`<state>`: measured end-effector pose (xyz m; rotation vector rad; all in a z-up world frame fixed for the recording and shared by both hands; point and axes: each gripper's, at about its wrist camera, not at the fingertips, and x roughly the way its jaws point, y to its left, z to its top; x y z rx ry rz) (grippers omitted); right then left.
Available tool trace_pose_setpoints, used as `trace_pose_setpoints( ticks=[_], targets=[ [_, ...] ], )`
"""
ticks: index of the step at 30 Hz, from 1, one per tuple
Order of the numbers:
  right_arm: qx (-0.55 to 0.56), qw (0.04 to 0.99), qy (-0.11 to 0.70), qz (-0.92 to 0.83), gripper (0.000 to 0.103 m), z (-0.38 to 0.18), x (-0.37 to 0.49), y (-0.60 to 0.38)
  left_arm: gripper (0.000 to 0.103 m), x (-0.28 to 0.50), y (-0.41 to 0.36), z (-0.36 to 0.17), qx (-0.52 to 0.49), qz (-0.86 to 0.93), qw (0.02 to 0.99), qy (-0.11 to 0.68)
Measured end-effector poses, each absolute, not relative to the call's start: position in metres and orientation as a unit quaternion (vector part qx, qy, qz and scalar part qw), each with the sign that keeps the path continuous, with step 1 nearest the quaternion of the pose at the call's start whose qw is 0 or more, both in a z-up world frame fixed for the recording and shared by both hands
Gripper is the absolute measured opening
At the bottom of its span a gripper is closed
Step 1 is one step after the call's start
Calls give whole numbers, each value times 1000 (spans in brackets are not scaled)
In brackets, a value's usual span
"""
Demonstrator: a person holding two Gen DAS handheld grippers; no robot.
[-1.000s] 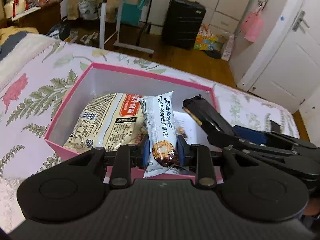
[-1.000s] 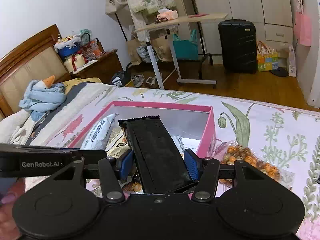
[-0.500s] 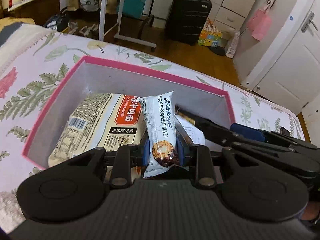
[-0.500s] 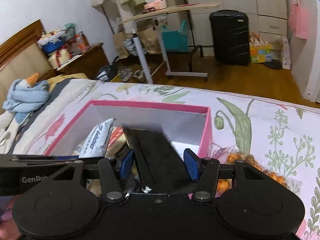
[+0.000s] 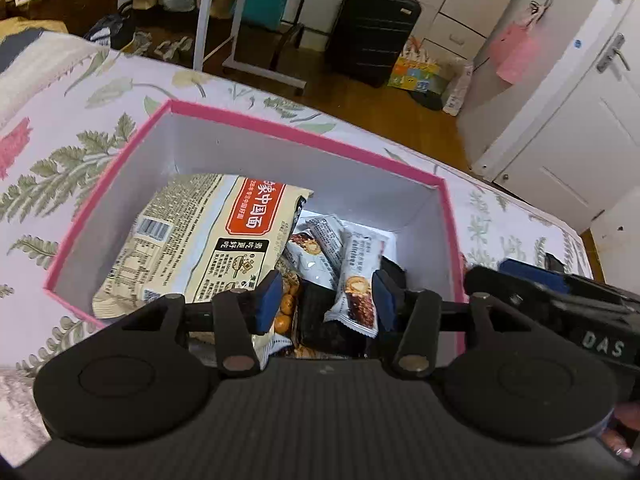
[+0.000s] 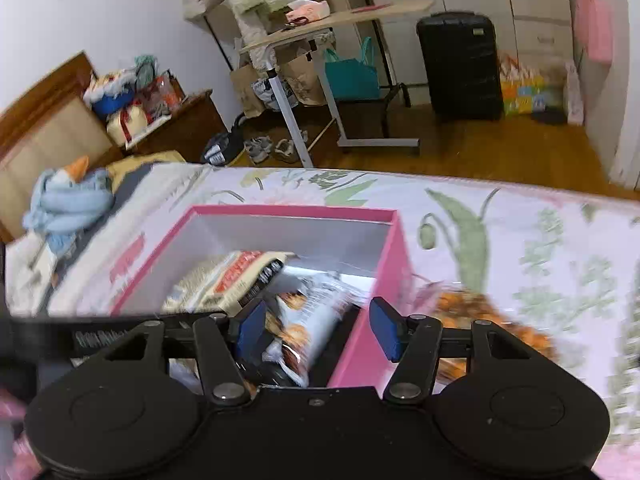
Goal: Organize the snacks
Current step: 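Grasp the last black wrapped bar on the bed with the left gripper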
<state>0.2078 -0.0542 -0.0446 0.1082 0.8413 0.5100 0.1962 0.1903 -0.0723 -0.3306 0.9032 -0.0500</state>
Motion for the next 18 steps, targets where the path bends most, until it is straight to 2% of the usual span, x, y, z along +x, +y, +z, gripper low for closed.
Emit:
trace_pose_setpoints(
  ticks=[3,10,13,15,18],
  targets=[
    [17,884,402,237,69,-27,191,-74,49,185,187,-56,-148,-38,889,432],
    [-64,868,441,220,70,13,173,-114,51,167,157,-23,-114,-93,892,427],
    [-112,867,437,211,72,32,163,-128,52,164,135,-11,-111,-126,890,424],
    [-134,868,433,200,78,40,161,-138,52,164,116,-4,-108,-148,889,419],
    [-137,867,442,183,78,39,167,-157,53,167,87,0,-95,-170,887,418]
  ],
)
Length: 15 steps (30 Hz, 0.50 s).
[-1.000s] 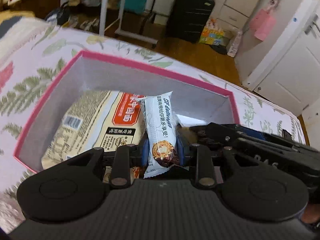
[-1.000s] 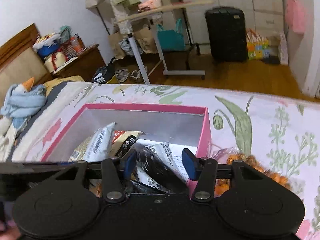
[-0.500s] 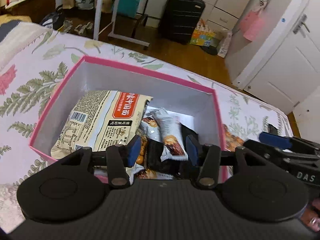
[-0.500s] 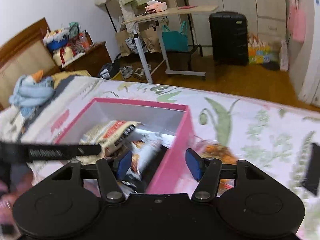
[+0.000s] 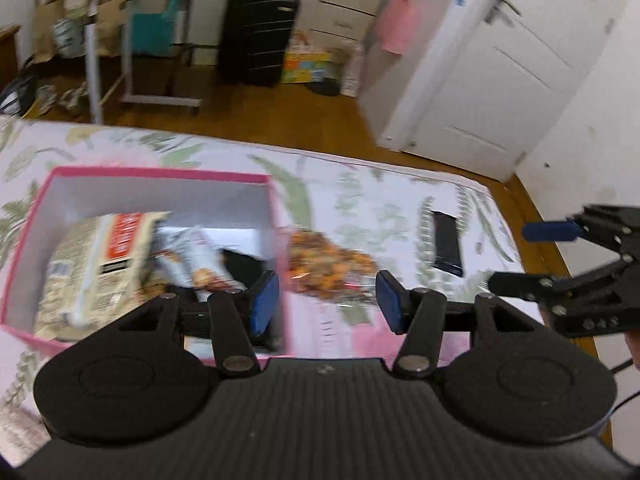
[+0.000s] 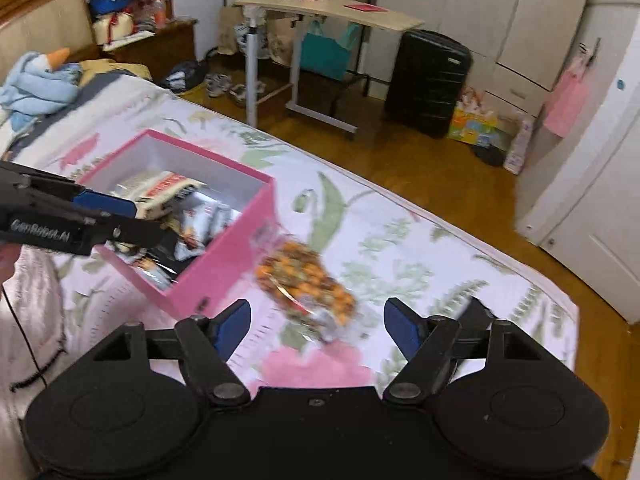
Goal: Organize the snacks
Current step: 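Grasp the last black wrapped bar on the bed with the left gripper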
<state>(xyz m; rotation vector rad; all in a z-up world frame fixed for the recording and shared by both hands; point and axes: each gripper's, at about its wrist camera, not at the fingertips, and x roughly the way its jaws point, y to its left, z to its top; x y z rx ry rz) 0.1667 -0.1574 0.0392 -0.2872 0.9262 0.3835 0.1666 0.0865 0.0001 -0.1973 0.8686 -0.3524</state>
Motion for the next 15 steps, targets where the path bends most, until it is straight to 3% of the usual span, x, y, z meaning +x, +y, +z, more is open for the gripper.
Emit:
trace_pose_setpoints(
  ticks=[15],
  targets=[
    [-8,907,411,88,79,-89,214,-277,54,231,-53,-57,-78,-230,876,416]
  ],
)
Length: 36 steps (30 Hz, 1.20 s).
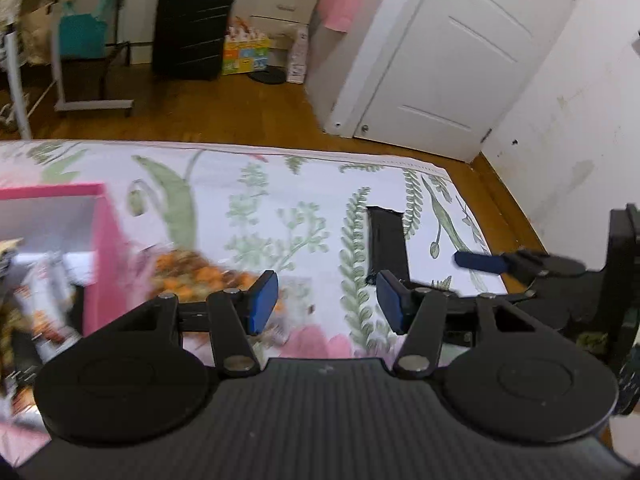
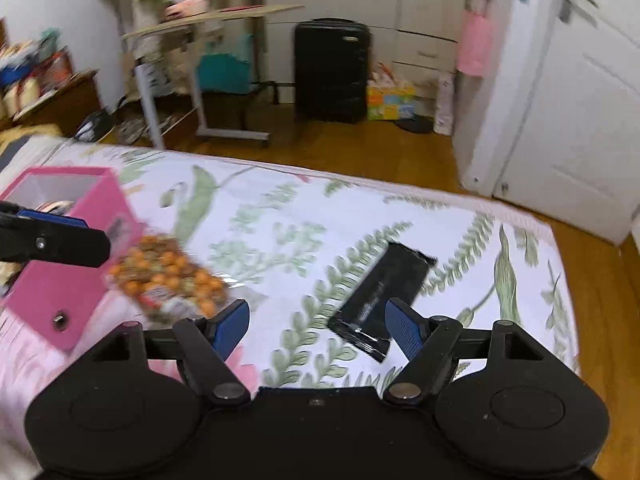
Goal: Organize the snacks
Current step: 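Grasp the last black wrapped bar on the bed with the left gripper, then carry the black bar into the pink box and open the left gripper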
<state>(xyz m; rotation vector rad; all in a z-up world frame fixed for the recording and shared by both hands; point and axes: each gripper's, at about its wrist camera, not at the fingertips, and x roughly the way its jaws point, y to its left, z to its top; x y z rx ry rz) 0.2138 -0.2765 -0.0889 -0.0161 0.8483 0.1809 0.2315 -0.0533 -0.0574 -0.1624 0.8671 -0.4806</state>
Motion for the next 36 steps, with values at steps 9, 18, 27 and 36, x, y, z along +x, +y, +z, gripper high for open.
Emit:
trace_pose_setpoints(
  ticks=[9,18,27,36],
  targets=[
    [17,898,436,47,79,-148,240,-301,50,279,-139,-124,-45,-262,850,456],
    [23,905,419,76,79,-165,253,-318,48,325,-176,-160,-49,-290,835,465],
    [53,908,407,90,82,-177,268,-324,37,354,-184,-188,-109,-341,781,511],
    [74,904,408,106,82,-167,237,-317,37,321,-190,-169,-39,-357,782,509]
  ],
)
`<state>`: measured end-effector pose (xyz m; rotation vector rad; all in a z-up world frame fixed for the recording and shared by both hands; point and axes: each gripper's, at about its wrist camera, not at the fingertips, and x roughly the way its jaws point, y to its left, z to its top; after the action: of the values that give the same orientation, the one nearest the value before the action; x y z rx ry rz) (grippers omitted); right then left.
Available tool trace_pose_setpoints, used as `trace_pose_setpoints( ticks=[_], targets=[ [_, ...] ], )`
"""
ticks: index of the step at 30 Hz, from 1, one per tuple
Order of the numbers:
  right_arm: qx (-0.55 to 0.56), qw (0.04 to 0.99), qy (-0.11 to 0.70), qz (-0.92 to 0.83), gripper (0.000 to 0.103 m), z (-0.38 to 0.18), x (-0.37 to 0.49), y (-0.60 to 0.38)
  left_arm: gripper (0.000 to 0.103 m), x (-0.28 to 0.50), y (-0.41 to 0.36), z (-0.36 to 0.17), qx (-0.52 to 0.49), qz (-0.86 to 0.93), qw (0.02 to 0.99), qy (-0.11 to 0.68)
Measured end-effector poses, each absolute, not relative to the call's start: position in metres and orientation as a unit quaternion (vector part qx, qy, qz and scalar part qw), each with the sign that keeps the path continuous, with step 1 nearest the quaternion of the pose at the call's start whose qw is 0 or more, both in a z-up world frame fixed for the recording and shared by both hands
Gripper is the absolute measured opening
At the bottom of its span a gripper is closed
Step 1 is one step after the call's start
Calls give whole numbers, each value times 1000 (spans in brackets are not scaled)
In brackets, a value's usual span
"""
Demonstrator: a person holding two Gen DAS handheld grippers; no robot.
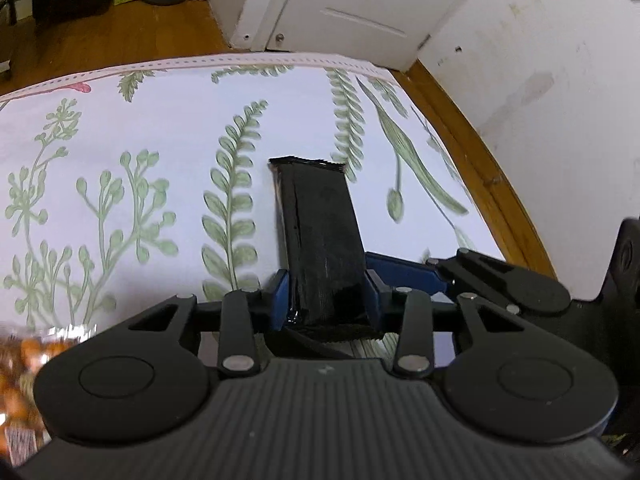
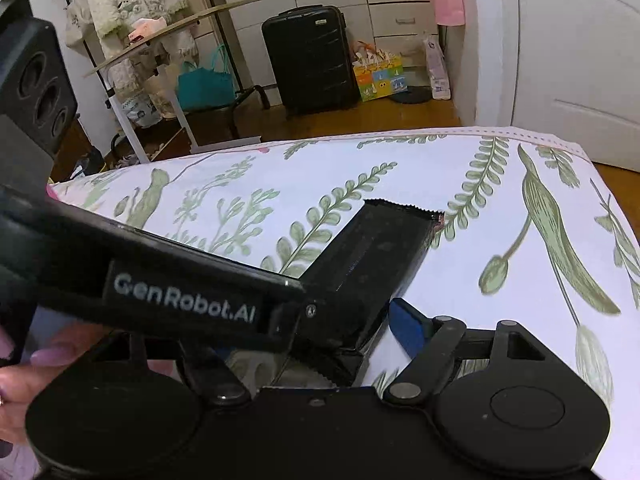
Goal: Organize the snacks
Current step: 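Carry the black bar into the pink box and open the left gripper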
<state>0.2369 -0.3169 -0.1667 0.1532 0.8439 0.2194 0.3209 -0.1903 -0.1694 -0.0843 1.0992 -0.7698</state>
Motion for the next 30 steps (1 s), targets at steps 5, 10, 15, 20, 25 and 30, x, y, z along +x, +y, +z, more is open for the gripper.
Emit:
trace_pose_setpoints(
  ticks=[5,10,15,20,25,30],
  targets=[
    [79,907,398,108,82,-158,209,-304,37,295,-178,-155,-29,-358,775,520],
    [86,906,399,110,82,-148,186,-286,37,264,-163,-135,-3,-354,777,521],
    [72,909,392,121,81,-128,162,-262,37,231,-139,-111,12,-342,788,512],
    [44,916,378,125,79,-105,136,-239,37,203,-116,-83,6,-346,792,503],
    [29,920,366,134,79,-81,108,-214,38,167,-95,-54,13,-347,801,488],
    [27,923,352,153,78,-60,90,-195,38,139,-69,-27,15,-337,818,465]
  ],
)
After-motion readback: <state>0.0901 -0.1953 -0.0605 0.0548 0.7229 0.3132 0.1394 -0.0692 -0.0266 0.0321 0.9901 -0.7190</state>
